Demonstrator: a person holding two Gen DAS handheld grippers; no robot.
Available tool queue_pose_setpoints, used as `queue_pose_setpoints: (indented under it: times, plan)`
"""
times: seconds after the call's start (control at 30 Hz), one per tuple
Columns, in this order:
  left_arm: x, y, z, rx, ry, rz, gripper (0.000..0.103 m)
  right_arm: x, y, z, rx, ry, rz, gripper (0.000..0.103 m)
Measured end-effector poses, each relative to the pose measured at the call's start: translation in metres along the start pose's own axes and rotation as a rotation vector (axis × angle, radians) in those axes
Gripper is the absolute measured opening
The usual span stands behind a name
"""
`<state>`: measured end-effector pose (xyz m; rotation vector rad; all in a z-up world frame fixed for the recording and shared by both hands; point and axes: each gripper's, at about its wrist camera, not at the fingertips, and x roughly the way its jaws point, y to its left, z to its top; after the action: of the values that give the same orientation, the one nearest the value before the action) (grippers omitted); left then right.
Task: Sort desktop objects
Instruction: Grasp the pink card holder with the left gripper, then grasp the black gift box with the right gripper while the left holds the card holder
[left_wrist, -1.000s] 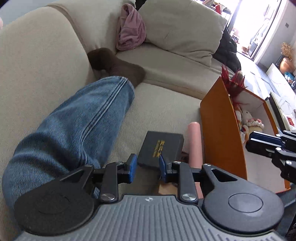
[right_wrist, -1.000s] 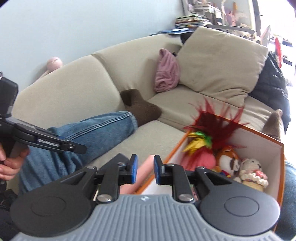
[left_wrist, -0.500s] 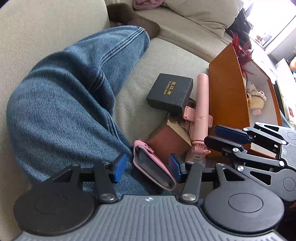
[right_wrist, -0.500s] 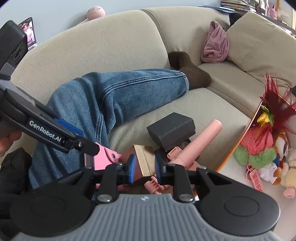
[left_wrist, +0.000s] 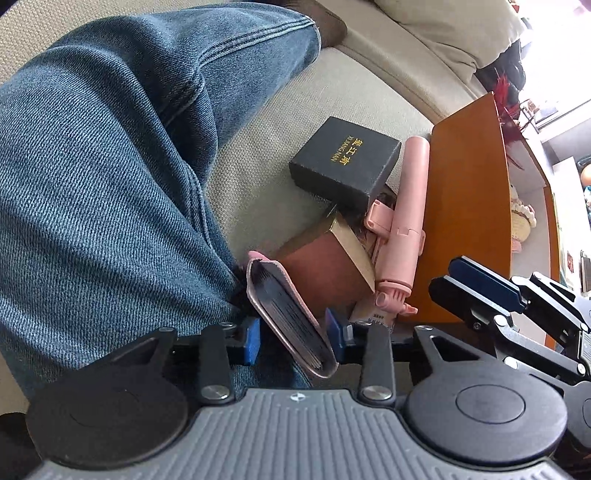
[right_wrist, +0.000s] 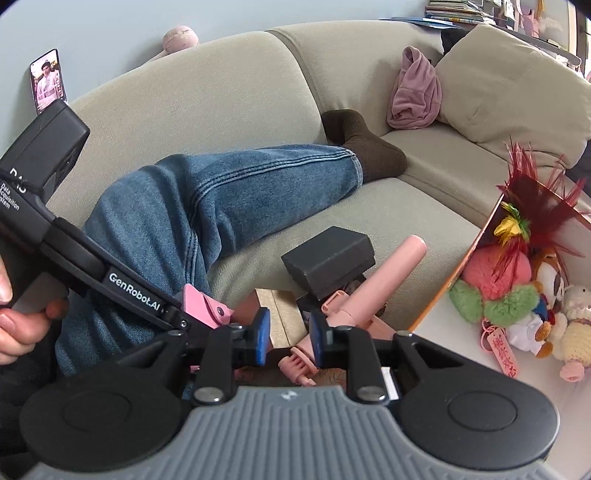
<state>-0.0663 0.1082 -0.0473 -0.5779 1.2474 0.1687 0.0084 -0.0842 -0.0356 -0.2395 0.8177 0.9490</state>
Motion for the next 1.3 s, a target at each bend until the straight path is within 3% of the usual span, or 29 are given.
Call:
queue_pose_setpoints:
  times: [0.17, 0.33, 0.57, 0.67, 0.93, 1.03, 1.13, 1.2, 1.3]
  plan:
    - [-0.003, -0.005, 0.003, 0.058, -0.064, -0.002, 0.035, 0.001, -0.002, 0.000, -0.001, 0.004, -0.004, 0.025]
    - [-0.016, -0.014, 0.011, 0.150, -0.174, 0.058, 0.021, 0.006, -0.005, 0.006, -0.031, 0.023, -0.045, 0.025]
    - [-0.025, -0.012, 0.033, 0.146, -0.278, 0.063, 0.019, 0.025, -0.016, 0.033, -0.045, 0.114, -0.043, 0.025]
    - [-0.025, -0.009, 0.044, 0.132, -0.320, 0.053, 0.019, 0.040, -0.028, 0.049, 0.027, 0.160, 0.007, 0.037]
    - [-0.005, 0.010, 0.055, 0.073, -0.326, 0.047, 0.019, 0.097, -0.052, 0.068, 0.338, 0.306, 0.048, 0.049]
    - [-0.004, 0.020, 0.059, 0.047, -0.329, 0.029, 0.019, 0.113, -0.054, 0.070, 0.392, 0.340, 0.003, 0.049]
    - [-0.002, 0.026, 0.060, 0.034, -0.326, 0.013, 0.019, 0.126, -0.056, 0.072, 0.443, 0.372, -0.020, 0.060]
    - [-0.001, 0.027, 0.059, 0.036, -0.328, 0.005, 0.019, 0.135, -0.058, 0.072, 0.476, 0.384, -0.045, 0.073]
    - [-0.001, 0.028, 0.059, 0.045, -0.330, -0.004, 0.019, 0.144, -0.063, 0.072, 0.516, 0.378, -0.067, 0.074]
